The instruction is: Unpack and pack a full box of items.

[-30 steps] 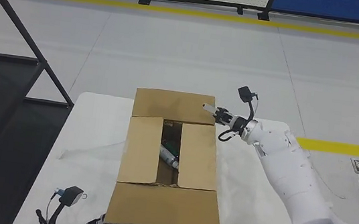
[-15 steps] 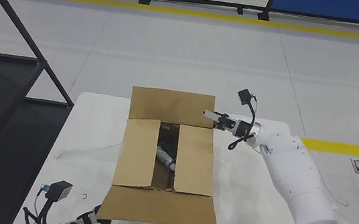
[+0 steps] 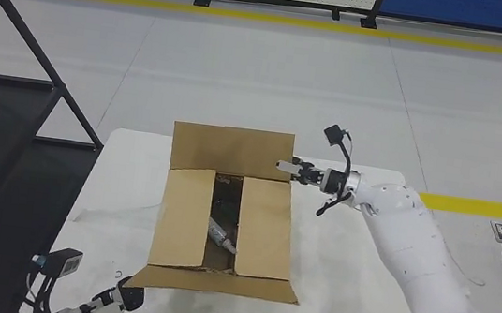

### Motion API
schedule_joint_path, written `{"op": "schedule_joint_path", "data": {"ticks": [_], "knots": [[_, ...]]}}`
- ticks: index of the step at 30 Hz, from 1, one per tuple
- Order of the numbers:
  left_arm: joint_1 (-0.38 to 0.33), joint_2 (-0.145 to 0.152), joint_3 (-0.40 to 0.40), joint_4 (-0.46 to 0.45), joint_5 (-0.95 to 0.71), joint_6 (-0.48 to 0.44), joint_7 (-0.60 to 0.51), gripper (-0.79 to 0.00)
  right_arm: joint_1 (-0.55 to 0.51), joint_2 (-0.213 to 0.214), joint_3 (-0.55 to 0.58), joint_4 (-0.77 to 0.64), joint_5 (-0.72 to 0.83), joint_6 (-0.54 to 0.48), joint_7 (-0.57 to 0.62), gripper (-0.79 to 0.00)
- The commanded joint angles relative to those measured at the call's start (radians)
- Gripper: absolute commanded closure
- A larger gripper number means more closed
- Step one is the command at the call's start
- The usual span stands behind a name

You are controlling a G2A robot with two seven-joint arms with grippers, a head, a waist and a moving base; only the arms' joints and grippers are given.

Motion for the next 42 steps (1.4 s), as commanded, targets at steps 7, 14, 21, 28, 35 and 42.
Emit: {"op": "schedule_joint_path", "data": {"ticks": [7,14,21,28,35,42], "knots": [[-0.020,0.000,0.023,0.000,-0.030,0.020,0.018,-0.785,-0.004,0.027,-0.024,-0.057,0.004,-0.010,-0.010,-0.785],[-0.039,-0.009,0.066,-0.032,0.085,0.010,0.152,-0.785,-0.002,0.053,-0.052,-0.138,0.034,-0.002,-0.002,-0.785],[-0.062,-0.016,0.085,-0.066,0.167,0.018,0.260,-0.785,-0.007,0.082,-0.080,-0.217,0.054,-0.003,-0.003,-0.785],[-0.138,-0.024,0.148,-0.073,0.367,0.107,0.383,-0.785,-0.043,0.123,-0.097,-0.350,0.141,0.067,0.067,-0.785],[-0.228,-0.032,0.234,-0.039,0.455,0.191,0.439,-0.785,-0.089,0.167,-0.088,-0.480,0.205,0.158,0.158,-0.785],[-0.276,-0.036,0.280,-0.020,0.492,0.217,0.445,-0.785,-0.123,0.190,-0.058,-0.511,0.268,0.238,0.226,-0.785]]}}
